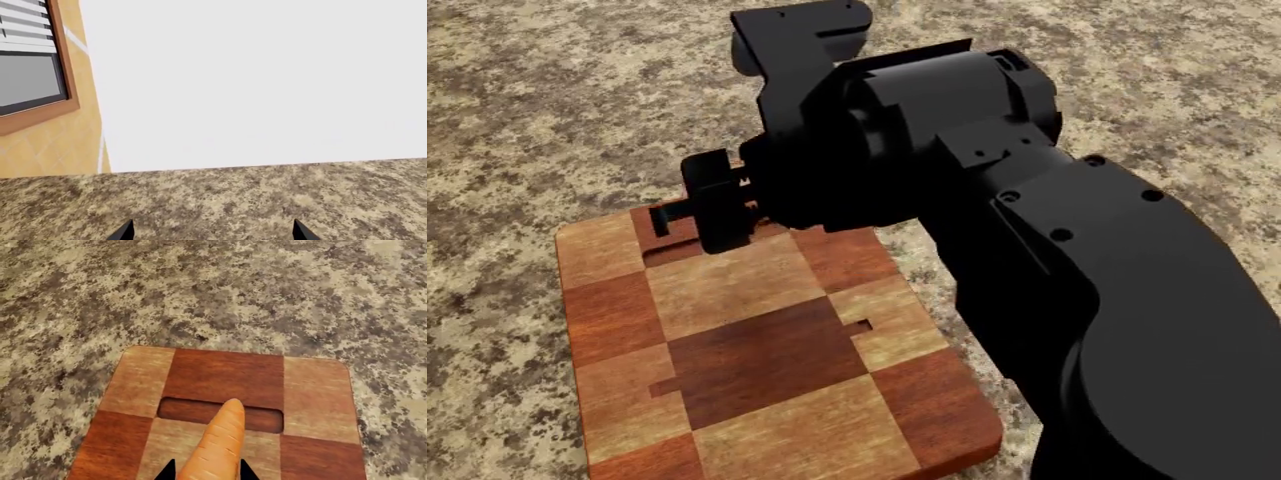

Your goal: Clear the non-vegetable object off the cutting board and place the vegetables onto it.

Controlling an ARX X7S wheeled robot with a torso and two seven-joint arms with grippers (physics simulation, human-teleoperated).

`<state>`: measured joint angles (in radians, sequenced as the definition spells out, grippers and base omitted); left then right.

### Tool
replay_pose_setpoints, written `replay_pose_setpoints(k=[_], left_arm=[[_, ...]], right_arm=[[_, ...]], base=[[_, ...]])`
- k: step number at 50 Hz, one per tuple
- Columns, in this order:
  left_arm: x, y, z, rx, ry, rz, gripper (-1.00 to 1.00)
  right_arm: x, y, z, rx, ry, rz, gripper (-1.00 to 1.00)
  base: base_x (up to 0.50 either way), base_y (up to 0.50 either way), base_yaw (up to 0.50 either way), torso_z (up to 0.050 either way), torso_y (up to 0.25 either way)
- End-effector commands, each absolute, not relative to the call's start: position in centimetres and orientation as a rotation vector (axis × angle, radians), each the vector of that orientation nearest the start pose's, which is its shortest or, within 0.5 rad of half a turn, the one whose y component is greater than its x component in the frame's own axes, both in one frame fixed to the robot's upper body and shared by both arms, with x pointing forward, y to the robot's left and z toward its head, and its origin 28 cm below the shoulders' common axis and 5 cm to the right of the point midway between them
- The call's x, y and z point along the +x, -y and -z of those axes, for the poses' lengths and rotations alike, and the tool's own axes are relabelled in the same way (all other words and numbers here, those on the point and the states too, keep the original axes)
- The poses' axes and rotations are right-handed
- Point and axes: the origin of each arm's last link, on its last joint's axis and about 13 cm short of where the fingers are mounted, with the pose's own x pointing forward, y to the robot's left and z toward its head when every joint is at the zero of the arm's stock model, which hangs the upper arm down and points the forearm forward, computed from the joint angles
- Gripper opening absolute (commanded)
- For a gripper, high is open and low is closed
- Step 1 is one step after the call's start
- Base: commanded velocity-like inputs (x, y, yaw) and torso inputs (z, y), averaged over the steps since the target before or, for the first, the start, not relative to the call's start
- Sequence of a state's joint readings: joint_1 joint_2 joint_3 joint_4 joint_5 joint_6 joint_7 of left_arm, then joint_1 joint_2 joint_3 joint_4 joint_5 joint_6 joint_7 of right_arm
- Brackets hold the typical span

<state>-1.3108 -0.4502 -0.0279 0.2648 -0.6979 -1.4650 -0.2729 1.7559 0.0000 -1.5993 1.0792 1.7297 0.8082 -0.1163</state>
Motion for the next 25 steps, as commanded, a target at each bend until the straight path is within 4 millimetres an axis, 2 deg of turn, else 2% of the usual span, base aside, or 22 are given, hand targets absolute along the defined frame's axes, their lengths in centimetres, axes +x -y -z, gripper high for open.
replay_pose_setpoints(k=[1, 8, 19, 25], left_arm=[[27.4, -28.3, -36.0, 0.058, 0.107, -0.010, 1.00], [27.4, -28.1, -36.2, 0.054, 0.111, -0.001, 1.00], [27.3, -27.7, -36.7, 0.057, 0.117, 0.005, 1.00], [27.3, -27.6, -36.5, 0.058, 0.115, 0.008, 1.00]], right_arm=[[39.3, 3.2, -31.0, -0.095, -0.634, -0.585, -1.00], [38.2, 5.0, -31.2, -0.090, -0.639, -0.551, -1.00], [35.8, 9.0, -30.8, -0.043, -0.649, -0.439, -1.00], [35.3, 10.7, -29.9, -0.024, -0.654, -0.382, -1.00]], base=[[0.00, 0.00, 0.00, 0.000, 0.000], [0.00, 0.00, 0.00, 0.000, 0.000], [0.00, 0.00, 0.00, 0.000, 0.000], [0.00, 0.00, 0.00, 0.000, 0.000]])
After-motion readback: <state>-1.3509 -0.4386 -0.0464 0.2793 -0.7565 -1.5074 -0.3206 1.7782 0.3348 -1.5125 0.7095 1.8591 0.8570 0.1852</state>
